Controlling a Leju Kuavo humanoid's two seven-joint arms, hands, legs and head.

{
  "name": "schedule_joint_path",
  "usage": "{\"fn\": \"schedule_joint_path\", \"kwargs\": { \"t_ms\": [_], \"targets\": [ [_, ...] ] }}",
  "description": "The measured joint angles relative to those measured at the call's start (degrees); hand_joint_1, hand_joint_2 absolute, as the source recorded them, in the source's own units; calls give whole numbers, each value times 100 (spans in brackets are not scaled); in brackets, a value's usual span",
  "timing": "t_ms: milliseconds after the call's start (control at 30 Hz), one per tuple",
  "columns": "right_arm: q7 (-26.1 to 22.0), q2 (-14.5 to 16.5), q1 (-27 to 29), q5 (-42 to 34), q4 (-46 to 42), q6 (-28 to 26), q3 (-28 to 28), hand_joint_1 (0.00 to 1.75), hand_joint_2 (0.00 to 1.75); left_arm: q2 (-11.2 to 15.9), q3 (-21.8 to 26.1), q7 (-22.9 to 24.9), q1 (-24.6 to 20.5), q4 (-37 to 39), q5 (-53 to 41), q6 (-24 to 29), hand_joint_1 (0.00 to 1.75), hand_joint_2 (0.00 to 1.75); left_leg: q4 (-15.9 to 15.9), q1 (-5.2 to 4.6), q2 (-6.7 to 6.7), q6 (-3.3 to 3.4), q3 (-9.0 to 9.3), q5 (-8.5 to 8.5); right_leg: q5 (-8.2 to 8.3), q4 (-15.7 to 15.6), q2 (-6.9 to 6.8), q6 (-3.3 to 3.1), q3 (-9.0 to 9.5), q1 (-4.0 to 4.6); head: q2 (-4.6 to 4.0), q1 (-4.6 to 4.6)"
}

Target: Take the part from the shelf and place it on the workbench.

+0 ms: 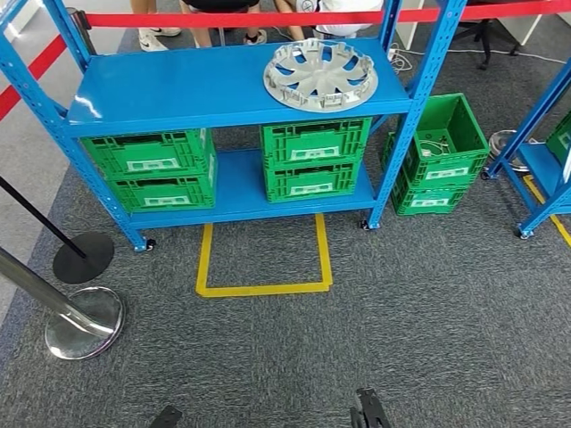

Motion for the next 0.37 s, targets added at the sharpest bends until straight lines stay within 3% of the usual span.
{"fn": "schedule_joint_path", "kwargs": {
  "t_ms": [67,200,367],
  "targets": [
    [6,-4,2,-1,0,-1,-16,0,0,-4,35,3,8,0,1,2,0,0,0,-1,-3,6,1,0,10,-37,-3,-41,-8,3,0,5],
    [19,-4,-2,-14,0,-27,-42,0,175,-7,59,4,8,0,-4,2,0,175,0,-8,-4,55,-1,-4,51,-113,-3,35,18,-1,0,5],
    [52,-7,8,239,0,-301,-51,0,175,-6,153,12,7,0,-17,69,0,175,3,-18,-3,87,-7,0,74,-134,-2,113,55,-14,0,4]
  ]
}}
